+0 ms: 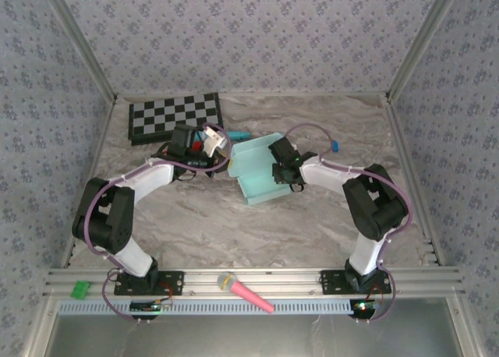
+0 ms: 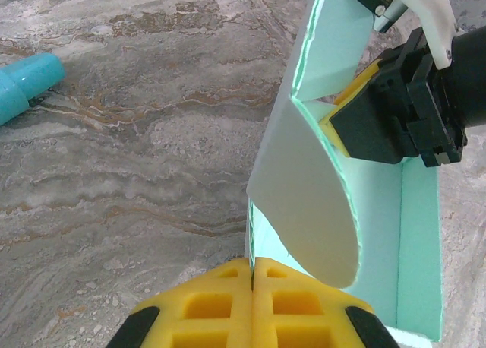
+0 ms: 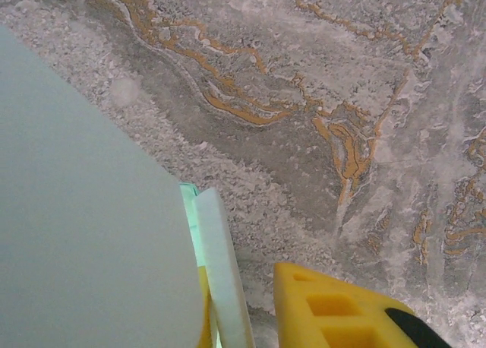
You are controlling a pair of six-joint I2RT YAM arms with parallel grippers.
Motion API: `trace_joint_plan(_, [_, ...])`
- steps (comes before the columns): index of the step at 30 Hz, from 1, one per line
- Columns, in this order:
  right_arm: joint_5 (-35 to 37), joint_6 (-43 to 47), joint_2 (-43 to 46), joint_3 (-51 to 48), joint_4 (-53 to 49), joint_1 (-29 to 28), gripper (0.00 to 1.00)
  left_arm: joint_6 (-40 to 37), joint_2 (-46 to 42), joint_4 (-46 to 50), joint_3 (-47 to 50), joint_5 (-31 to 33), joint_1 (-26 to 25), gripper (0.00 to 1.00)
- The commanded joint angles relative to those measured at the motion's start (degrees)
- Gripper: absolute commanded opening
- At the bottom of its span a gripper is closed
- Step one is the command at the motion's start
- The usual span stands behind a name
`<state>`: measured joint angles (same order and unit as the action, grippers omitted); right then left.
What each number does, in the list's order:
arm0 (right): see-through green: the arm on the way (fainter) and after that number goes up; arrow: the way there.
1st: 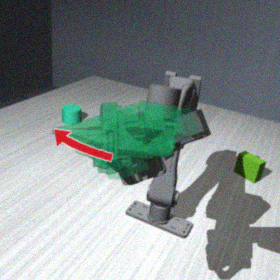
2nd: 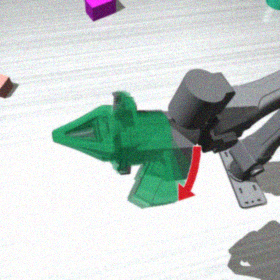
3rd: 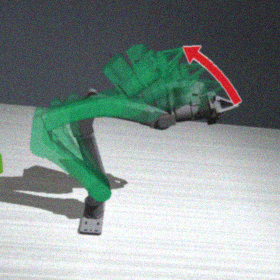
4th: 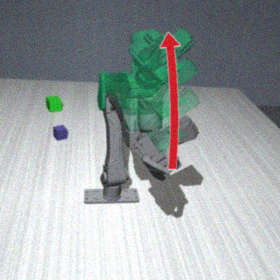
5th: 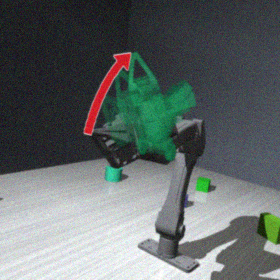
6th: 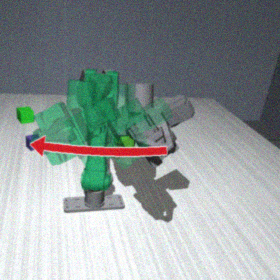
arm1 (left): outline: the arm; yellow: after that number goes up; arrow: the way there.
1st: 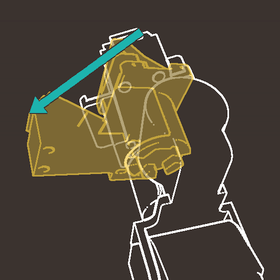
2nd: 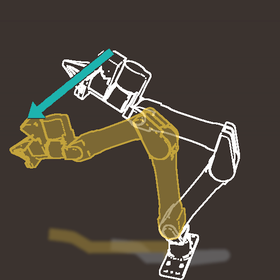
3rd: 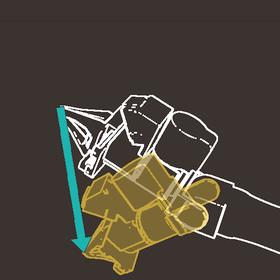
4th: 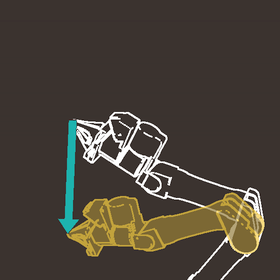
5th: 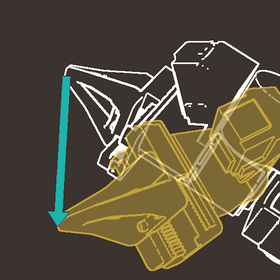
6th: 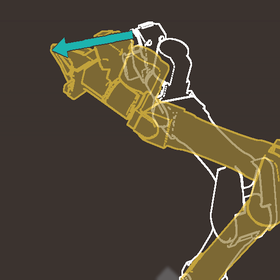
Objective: Fold the paper box
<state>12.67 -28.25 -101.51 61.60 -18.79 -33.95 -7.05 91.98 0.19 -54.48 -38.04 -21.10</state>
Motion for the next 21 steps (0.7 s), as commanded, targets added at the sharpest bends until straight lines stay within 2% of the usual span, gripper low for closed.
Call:
trace_joint_plan(1, [4.13, 1.40, -2.45, 0.84, -5.21, -0.88, 0.24, -0.56, -1.41, 0.60, -1.24, -1.19, -0.35, 0.00])
trace_joint_plan(12, [11.29, -0.64, -2.90, 0.21, -7.60, -3.11, 0.20, 0.17, -1.85, 0.04, -1.41, 0.49, -0.25, 0.00])
trace_joint_plan(18, [12.17, -1.28, -2.66, 0.02, -7.68, -3.19, 0.18, 0.28, -2.01, -0.18, -1.33, 0.78, -0.09, 0.00])
trace_joint_plan(21, [10.01, -1.09, -0.75, -0.68, -6.08, -3.23, 0.18, -0.29, -2.07, -0.36, -1.09, 0.94, -0.08, 0.00])
